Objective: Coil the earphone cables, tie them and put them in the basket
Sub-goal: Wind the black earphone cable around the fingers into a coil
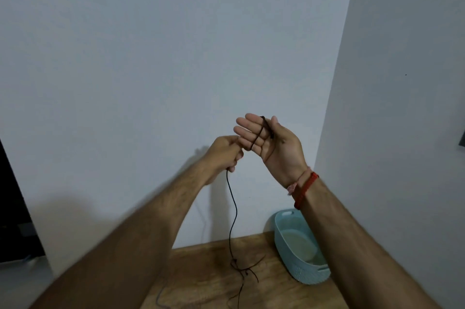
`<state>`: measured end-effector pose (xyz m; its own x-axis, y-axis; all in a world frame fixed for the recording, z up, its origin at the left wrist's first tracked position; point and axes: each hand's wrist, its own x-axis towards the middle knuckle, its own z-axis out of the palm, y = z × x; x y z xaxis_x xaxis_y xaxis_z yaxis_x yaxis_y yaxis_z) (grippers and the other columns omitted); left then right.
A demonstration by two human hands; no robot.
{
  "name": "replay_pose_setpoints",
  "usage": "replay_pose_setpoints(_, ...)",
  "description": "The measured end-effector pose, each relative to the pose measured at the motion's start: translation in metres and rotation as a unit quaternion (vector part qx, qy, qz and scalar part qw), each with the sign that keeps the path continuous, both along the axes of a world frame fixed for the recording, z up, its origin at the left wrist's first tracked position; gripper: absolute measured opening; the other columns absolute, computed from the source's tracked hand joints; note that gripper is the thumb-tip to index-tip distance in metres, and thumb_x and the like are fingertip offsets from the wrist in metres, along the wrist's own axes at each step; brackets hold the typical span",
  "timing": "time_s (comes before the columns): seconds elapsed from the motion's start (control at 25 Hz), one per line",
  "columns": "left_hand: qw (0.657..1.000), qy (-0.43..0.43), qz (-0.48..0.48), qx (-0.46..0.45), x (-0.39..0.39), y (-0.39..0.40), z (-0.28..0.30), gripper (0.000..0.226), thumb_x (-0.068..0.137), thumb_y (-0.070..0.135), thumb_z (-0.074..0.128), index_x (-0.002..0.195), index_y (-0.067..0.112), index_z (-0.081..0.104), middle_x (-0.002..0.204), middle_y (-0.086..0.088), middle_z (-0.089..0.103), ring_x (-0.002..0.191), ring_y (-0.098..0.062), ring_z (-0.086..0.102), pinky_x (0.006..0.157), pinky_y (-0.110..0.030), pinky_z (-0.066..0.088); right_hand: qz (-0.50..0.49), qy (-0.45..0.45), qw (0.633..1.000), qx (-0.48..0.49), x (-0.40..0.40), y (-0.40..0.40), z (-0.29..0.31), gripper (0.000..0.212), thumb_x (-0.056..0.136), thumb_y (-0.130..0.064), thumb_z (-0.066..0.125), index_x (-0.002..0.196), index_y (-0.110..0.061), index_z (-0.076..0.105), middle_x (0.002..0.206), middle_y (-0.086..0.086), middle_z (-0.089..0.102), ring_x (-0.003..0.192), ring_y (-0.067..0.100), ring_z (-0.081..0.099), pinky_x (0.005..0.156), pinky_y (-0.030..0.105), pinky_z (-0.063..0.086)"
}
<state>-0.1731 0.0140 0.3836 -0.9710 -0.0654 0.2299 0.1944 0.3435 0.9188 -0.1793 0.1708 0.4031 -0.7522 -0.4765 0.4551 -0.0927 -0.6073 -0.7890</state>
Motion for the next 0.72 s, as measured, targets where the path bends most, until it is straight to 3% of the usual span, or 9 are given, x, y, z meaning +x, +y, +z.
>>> replay_pose_setpoints(0.12, 1.000, -0.007, -0.027, 0.015, 0.014, 0.012, -0.042, 0.039, 0.104, 0.045, 0.051, 0.084, 0.017, 0.071, 0.062, 0.001, 0.052, 0.047, -0.008, 0.044, 0.049, -0.025, 0.042, -0.010, -0.005, 1.000, -0.015, -0.014, 0.006, 0.003, 0.044, 0.108, -0.020, 0.030, 0.135, 0.008, 0.051, 0.135, 0.026, 0.062, 0.121, 0.038, 0.064, 0.105, 0.044, 0.051)
replay_pose_setpoints(0.32, 0.986, 0.045, -0.033, -0.154, 0.071, 0.020, -0.080, 0.028, 0.107, 0.040, 0.048, 0.093, 0.029, 0.071, 0.064, 0.015, 0.061, 0.060, 0.000, 0.056, 0.063, -0.021, 0.045, -0.084, -0.010, 0.996, 0.020, -0.040, 0.013, 0.002, 0.039, 0.107, -0.016, 0.033, 0.131, 0.006, 0.055, 0.130, 0.025, 0.065, 0.119, 0.038, 0.065, 0.107, 0.049, 0.049)
replay_pose_setpoints(0.52, 0.898, 0.192, 0.055, -0.393, 0.111, 0.012, 0.001, 0.020, 0.104, 0.041, 0.053, 0.102, 0.029, 0.069, 0.063, 0.019, 0.051, 0.059, -0.001, 0.052, 0.062, -0.024, 0.039, -0.168, 0.057, 0.967, 0.182, -0.041, 0.014, -0.008, 0.035, 0.106, -0.013, 0.038, 0.123, 0.007, 0.062, 0.116, 0.023, 0.073, 0.106, 0.032, 0.072, 0.107, 0.051, 0.047)
replay_pose_setpoints(0.6, 0.882, 0.256, 0.111, -0.381, 0.106, 0.009, 0.047, 0.019, 0.101, 0.041, 0.057, 0.098, 0.030, 0.072, 0.059, 0.015, 0.050, 0.058, -0.006, 0.051, 0.061, -0.028, 0.042, -0.141, 0.082, 0.965, 0.207, -0.029, 0.014, -0.011, 0.035, 0.106, -0.012, 0.039, 0.119, 0.007, 0.065, 0.106, 0.021, 0.076, 0.096, 0.031, 0.075, 0.102, 0.051, 0.049)
replay_pose_setpoints(0.72, 0.918, 0.266, 0.116, -0.268, 0.068, 0.002, 0.091, 0.015, 0.097, 0.036, 0.064, 0.090, 0.029, 0.076, 0.054, 0.011, 0.054, 0.054, -0.007, 0.050, 0.058, -0.026, 0.040, -0.089, 0.121, 0.966, 0.210, -0.009, 0.011, -0.007, 0.037, 0.106, -0.017, 0.038, 0.114, 0.004, 0.067, 0.099, 0.023, 0.076, 0.082, 0.034, 0.075, 0.086, 0.044, 0.057)
